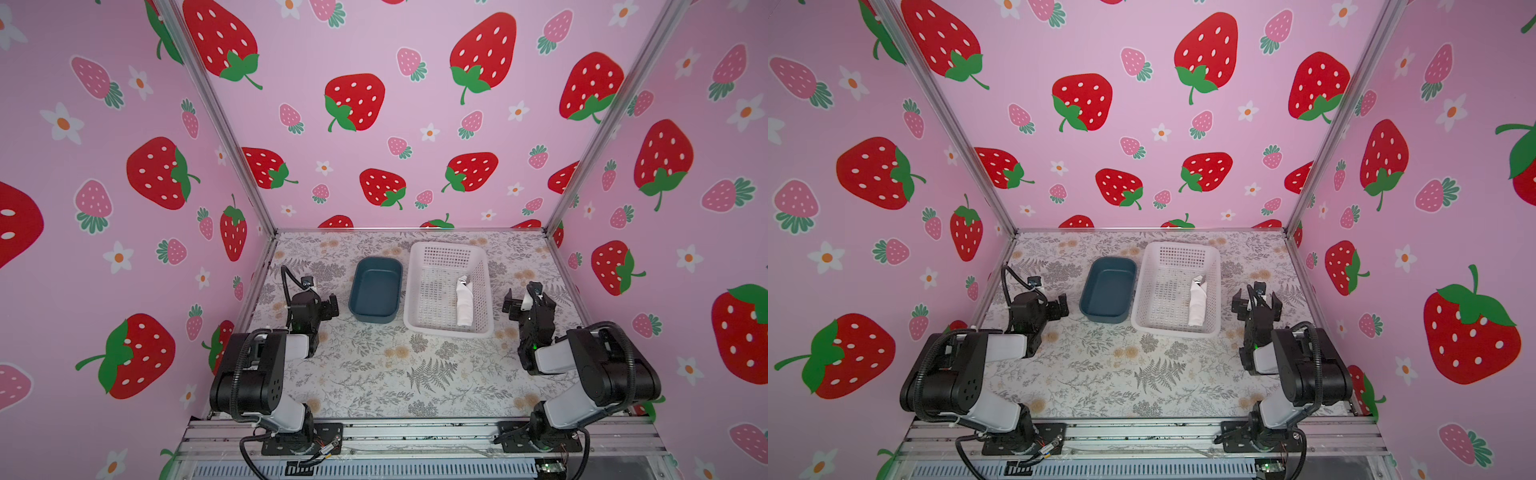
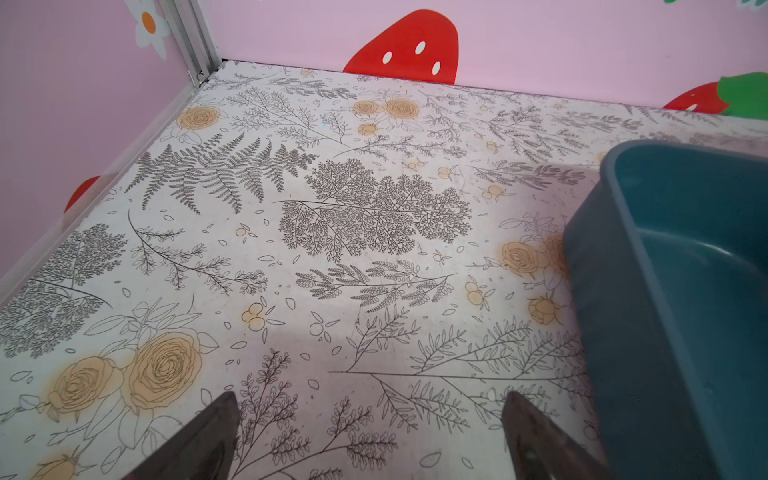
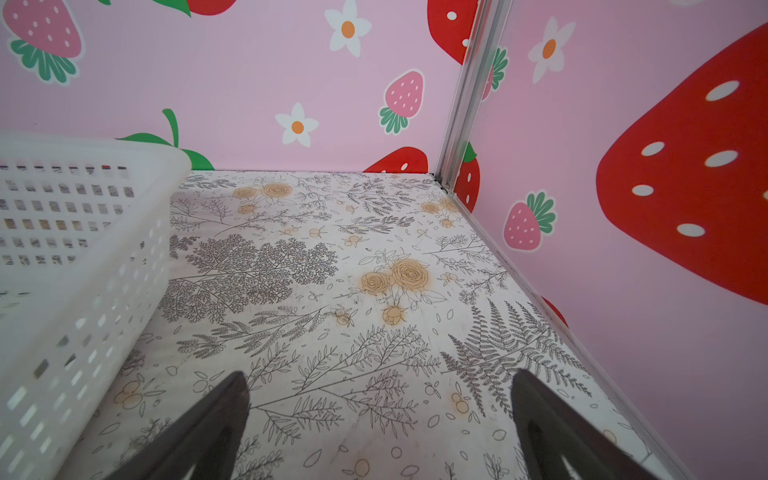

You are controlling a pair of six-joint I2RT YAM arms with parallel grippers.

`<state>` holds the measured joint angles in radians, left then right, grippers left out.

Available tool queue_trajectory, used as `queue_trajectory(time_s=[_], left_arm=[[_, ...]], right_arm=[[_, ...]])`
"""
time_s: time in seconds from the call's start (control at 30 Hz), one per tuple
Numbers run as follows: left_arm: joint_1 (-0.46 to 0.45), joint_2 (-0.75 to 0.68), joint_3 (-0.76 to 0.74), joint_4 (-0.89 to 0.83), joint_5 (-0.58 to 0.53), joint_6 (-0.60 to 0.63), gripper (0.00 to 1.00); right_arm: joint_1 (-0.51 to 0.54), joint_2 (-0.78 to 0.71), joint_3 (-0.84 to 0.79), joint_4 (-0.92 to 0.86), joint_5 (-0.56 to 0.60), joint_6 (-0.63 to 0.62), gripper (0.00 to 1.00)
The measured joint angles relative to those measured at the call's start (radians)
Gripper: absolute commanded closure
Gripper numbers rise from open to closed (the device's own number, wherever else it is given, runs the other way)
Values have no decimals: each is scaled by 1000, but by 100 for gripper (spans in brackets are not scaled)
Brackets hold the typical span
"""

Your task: Place the utensils on the paper napkin and roll it up

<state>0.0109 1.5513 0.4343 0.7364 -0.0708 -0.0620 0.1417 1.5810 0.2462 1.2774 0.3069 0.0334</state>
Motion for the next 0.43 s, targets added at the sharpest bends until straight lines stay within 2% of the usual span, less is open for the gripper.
queue_trajectory(time_s=[0.43], left_arm=[[-1, 0, 0, 0, 1, 7, 1]], right_arm=[[0, 0, 0, -1, 0, 0, 0]])
